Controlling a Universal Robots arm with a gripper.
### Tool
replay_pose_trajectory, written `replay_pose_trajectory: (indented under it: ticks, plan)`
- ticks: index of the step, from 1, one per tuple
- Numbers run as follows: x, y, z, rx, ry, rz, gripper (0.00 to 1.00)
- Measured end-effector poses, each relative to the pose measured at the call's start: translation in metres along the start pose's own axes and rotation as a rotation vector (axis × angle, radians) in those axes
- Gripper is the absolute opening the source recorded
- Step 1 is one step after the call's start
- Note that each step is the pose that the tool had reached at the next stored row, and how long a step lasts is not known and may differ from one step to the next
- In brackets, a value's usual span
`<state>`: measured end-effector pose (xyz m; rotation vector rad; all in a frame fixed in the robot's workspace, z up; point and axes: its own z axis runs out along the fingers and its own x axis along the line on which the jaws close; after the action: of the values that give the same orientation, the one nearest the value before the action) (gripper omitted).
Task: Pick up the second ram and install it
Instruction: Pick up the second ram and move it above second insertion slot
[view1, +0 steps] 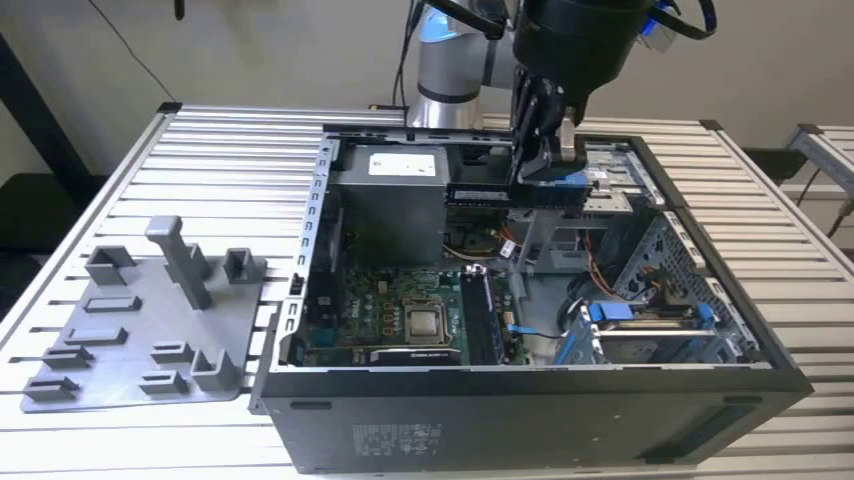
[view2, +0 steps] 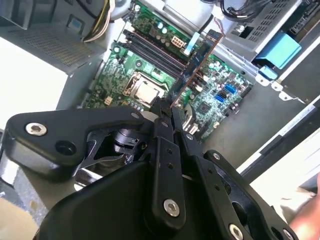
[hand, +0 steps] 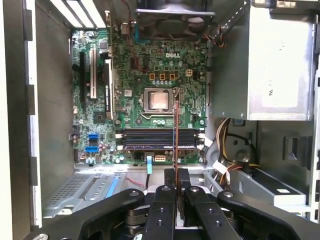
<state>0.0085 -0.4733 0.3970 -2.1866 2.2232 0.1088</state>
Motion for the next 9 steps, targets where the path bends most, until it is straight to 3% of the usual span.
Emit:
replay_pose_trajectory:
  ticks: [9]
  plan:
    - [-0.0121, 0.0001, 0.0017, 0.0058, -0.0007, 0.013, 0.14]
